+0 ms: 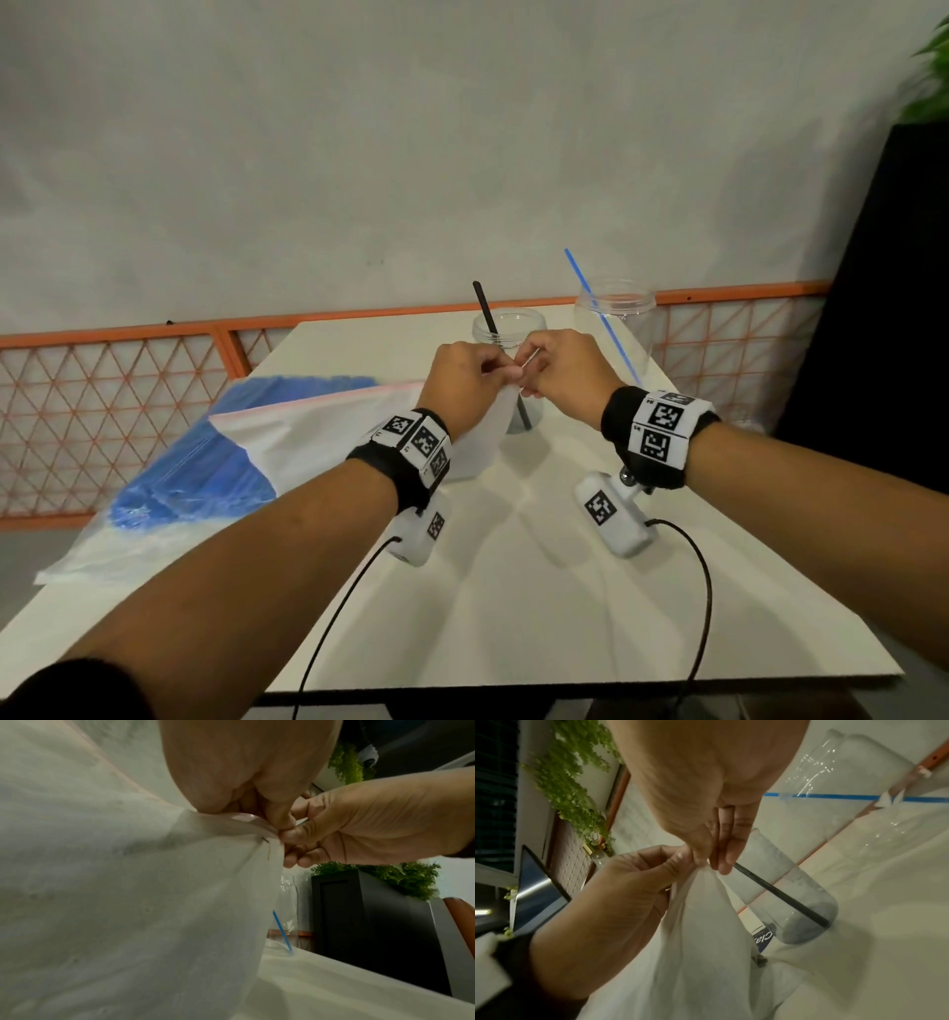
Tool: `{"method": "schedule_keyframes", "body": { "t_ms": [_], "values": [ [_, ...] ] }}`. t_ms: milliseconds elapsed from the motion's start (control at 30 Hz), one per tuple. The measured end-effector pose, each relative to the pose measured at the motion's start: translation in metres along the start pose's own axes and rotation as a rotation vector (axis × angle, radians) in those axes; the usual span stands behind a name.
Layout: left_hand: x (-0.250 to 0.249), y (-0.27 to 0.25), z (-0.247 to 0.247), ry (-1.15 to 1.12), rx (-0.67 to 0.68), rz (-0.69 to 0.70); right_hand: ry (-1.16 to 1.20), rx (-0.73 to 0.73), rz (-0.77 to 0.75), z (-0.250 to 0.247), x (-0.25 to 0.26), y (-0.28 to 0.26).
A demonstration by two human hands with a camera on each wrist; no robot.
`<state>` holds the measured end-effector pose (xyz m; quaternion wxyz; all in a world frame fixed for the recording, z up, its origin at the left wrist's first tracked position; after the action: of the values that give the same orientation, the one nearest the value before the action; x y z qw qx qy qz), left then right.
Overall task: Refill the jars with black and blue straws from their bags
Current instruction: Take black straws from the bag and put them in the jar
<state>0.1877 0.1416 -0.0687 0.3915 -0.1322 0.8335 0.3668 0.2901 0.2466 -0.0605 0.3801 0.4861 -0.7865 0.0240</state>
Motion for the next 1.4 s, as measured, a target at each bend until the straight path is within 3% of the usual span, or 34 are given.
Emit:
{"method": "schedule_keyframes", "body": {
  "t_ms": [233,367,500,833,1067,1133,1200,1300,1400],
  "values": [
    [0.007,0.0,-0.012,-0.1,-0.1,-0.069,0.018,-0.108,0.054,0.012,0.002,0.001],
    [0.006,0.001,-0.012,-0.003,-0.019,-0.091,-0.002,-0.113,0.03,0.019,0.006,0.002],
    [0.002,0.002,-0.017,0.245,0.074,-0.088,0.005,-0.105,0.043,0.013,0.002,0.003],
    [0.023,-0.02,-0.116,0.452,0.049,-0.181,-0.021,-0.185,0.13,-0.02,-0.031,0.001],
    [0.049,-0.038,-0.173,0.508,-0.053,-0.276,-0.093,-0.155,0.175,-0.025,-0.04,-0.006],
    [0.048,-0.039,-0.174,0.574,-0.072,-0.234,-0.055,-0.137,0.191,-0.022,-0.04,-0.006],
    [0.035,-0.037,-0.157,0.632,-0.05,-0.079,-0.017,-0.133,0.196,-0.017,-0.039,-0.005],
    [0.008,-0.033,-0.1,0.605,0.153,0.166,0.023,-0.139,0.193,-0.012,-0.038,-0.004],
    [-0.004,-0.028,-0.046,0.693,0.298,0.203,0.049,-0.133,0.186,-0.009,-0.038,-0.002]
  ]
}}
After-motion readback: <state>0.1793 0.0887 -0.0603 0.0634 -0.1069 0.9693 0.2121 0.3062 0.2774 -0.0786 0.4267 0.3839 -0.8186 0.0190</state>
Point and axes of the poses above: each hand's wrist, its own y-axis towards the middle knuckle, its own z-axis out of the palm, x = y × z, the point moved 4 cm from there along y, towards the middle knuckle, and after that the axes turned 12 degrees about -y, right-handed, at the moved point
